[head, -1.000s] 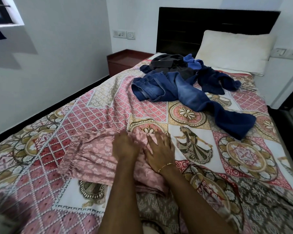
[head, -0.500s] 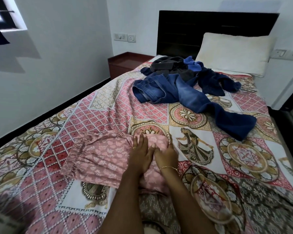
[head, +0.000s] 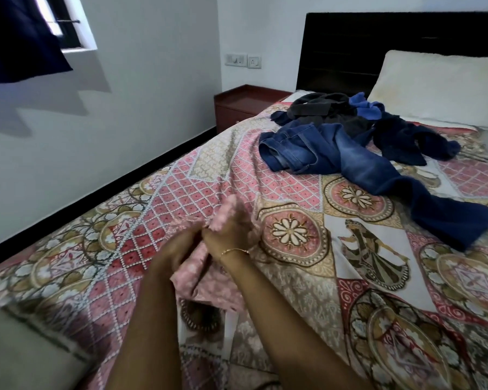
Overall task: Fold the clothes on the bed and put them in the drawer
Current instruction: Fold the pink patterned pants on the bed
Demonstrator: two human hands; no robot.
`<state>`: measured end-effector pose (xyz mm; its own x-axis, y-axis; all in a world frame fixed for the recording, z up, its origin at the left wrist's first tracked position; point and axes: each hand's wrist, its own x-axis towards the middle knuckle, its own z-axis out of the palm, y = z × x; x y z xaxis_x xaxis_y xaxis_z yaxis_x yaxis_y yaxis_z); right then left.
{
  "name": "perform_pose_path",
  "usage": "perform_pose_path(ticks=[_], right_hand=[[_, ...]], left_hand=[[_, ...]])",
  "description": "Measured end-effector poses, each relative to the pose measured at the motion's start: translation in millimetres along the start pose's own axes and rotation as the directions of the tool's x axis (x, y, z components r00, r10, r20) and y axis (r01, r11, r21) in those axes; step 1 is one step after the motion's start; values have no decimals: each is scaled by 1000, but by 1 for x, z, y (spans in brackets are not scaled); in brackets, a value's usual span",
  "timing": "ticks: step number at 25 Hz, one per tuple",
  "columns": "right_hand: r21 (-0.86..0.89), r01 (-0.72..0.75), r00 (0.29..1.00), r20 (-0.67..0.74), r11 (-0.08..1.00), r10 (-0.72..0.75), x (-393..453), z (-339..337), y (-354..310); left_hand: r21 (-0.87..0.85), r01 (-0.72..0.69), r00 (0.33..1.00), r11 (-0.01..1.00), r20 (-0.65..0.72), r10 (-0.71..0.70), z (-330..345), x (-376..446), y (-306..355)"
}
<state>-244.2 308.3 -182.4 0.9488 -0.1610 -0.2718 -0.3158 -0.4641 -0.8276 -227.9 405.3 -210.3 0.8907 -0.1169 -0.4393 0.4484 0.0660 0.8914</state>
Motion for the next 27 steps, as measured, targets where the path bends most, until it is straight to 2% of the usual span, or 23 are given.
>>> perform_pose_path(ticks=[2,4,6,7,9,10,12,14,15,16,17,18,19,20,22,24,25,27], right_hand=[[-88,-24,995,99,996,33,-2,16,-15],[-96,-1,992,125,995,14,-4,22,-22],[-105,121,993,26,987,-119,-2,21,-13],[-129,186,978,-67,974,-196,-2,19,-3],[-284,266,923,-199,921,-328,1,17,20],[-364,295,908,-181,883,-378,1,16,29],[-458,316,919,-71,831,-388,0,19,42],[-483,296,931,-44,824,-361,-2,22,47],[-477,278,936,-61,833,-347,-1,22,48],[-443,248,946,-82,861,-314,1,23,50],[-361,202,960,-113,910,-257,3,24,51],[-193,151,970,-161,970,-183,7,24,51],[53,86,977,-199,995,-74,10,22,50],[308,22,977,-209,951,45,13,20,49],[654,-134,977,-37,744,208,16,15,49],[767,-286,958,210,575,195,16,13,48],[765,-328,944,280,553,173,15,13,45],[730,-339,935,331,594,128,13,17,38]], left_hand=[[-5,54,998,999,21,-54,-25,-13,9],[253,16,1000,967,-9,-14,-44,-21,6],[359,-20,989,933,-127,70,-49,-17,-3],[329,-40,982,944,-162,99,-47,-15,-7],[243,-109,953,964,-250,171,-41,-13,-11],[230,-142,923,963,-320,213,-39,-14,-14],[396,-155,792,905,-497,353,-38,-13,-24],[653,-10,673,758,-556,488,-39,-11,-34],[723,60,659,688,-546,517,-42,-7,-38],[751,98,656,653,-542,525,-42,-6,-40],[735,118,673,667,-553,491,-42,-4,-38],[708,121,702,696,-557,444,-45,-4,-35],[700,129,751,702,-531,392,-46,-5,-30],[721,144,822,678,-468,323,-49,-4,-26],[835,138,916,532,-312,253,-56,-1,-20],[899,91,929,429,-231,287,-62,1,-20],[922,69,924,381,-203,323,-63,2,-22],[950,32,909,312,-157,386,-62,0,-25]])
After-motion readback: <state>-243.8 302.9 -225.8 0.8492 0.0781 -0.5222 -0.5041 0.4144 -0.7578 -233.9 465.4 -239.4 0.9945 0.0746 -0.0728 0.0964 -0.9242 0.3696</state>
